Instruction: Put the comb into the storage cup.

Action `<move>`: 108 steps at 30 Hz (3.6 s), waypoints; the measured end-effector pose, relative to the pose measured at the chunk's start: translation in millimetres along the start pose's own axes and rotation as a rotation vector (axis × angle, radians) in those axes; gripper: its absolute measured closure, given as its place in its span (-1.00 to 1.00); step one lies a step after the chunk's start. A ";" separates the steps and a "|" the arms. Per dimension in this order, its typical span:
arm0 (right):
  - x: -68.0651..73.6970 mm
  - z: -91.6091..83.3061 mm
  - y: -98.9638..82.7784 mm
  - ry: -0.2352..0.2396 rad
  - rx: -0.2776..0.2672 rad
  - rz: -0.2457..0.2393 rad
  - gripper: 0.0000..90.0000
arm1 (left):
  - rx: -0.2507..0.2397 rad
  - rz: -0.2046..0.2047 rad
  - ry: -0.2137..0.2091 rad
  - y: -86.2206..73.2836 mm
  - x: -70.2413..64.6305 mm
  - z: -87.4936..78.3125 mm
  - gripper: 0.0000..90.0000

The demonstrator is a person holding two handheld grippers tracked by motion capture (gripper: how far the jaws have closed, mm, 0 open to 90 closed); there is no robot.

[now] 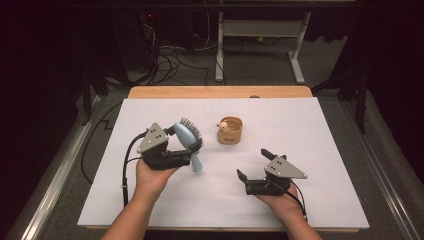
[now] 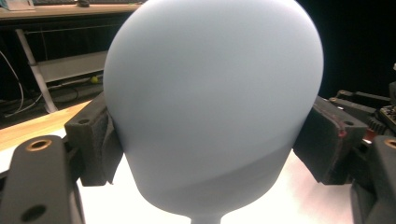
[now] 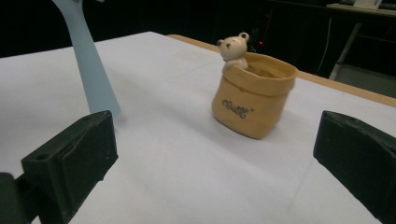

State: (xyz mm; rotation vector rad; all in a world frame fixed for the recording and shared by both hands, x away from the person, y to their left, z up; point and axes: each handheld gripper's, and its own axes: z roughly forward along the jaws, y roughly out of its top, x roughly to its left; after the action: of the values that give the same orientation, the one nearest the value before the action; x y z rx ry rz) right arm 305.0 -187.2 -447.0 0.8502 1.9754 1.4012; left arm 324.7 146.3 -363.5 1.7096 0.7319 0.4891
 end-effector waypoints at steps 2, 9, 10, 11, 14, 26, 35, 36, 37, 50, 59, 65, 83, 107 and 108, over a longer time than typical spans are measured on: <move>-5.5 -4.4 -2.8 -0.014 0.008 0.005 -0.99 | -0.004 0.000 0.005 0.2 2.4 -1.5 -0.55; -21.3 -17.7 -9.0 -0.055 0.006 0.012 -0.99 | -0.009 0.000 0.021 1.2 9.8 -6.3 -0.55; -23.1 -19.7 -9.7 -0.059 0.005 0.017 -0.99 | -0.011 -0.002 0.023 1.5 10.6 -6.7 -0.55; -24.6 -21.2 -10.4 -0.065 0.005 0.018 -0.99 | -0.012 -0.003 0.027 2.0 12.1 -7.6 -0.55; -30.8 -27.4 -13.7 -0.080 0.008 0.023 -0.99 | -0.015 -0.004 0.033 3.4 15.2 -9.5 -0.55; -48.6 -44.1 -20.7 -0.126 0.002 0.045 -0.99 | -0.028 -0.013 0.034 10.1 21.4 -4.0 -0.55; -53.7 -46.8 -23.9 -0.130 0.002 0.059 -0.99 | -0.051 -0.012 0.018 21.5 21.5 9.1 -0.55; -53.7 -45.9 -24.3 -0.127 0.005 0.060 -0.99 | -0.056 -0.014 0.015 22.2 21.2 10.5 -0.55; -53.6 -45.4 -24.5 -0.125 0.007 0.062 -0.99 | -0.060 -0.013 0.012 23.3 21.0 12.6 -0.55; -53.8 -44.5 -24.8 -0.119 0.004 0.064 -0.99 | -0.086 -0.017 -0.003 33.8 19.9 26.7 -0.55; -53.7 -42.5 -24.2 -0.117 0.003 0.065 -0.99 | -0.099 -0.015 -0.008 43.3 18.6 30.1 -0.55; -54.0 -42.4 -23.5 -0.119 0.001 0.066 -0.99 | -0.108 -0.010 -0.017 50.7 16.3 31.0 -0.55; -53.6 -44.4 -23.5 -0.126 -0.008 0.063 -0.99 | -0.123 -0.006 -0.047 75.9 6.3 50.6 -0.55; -52.9 -46.4 -22.9 -0.133 -0.021 0.059 -0.99 | -0.158 -0.001 -0.031 97.8 12.4 73.3 -0.55; -53.2 -46.3 -23.0 -0.131 -0.022 0.060 -0.99 | -0.160 -0.003 -0.031 98.6 12.7 74.6 -0.55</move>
State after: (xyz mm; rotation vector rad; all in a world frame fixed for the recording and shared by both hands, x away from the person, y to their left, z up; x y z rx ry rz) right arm 300.2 -261.1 -450.9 0.9731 1.8471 1.3622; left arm 404.5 87.7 -288.3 1.5635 0.6554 0.5039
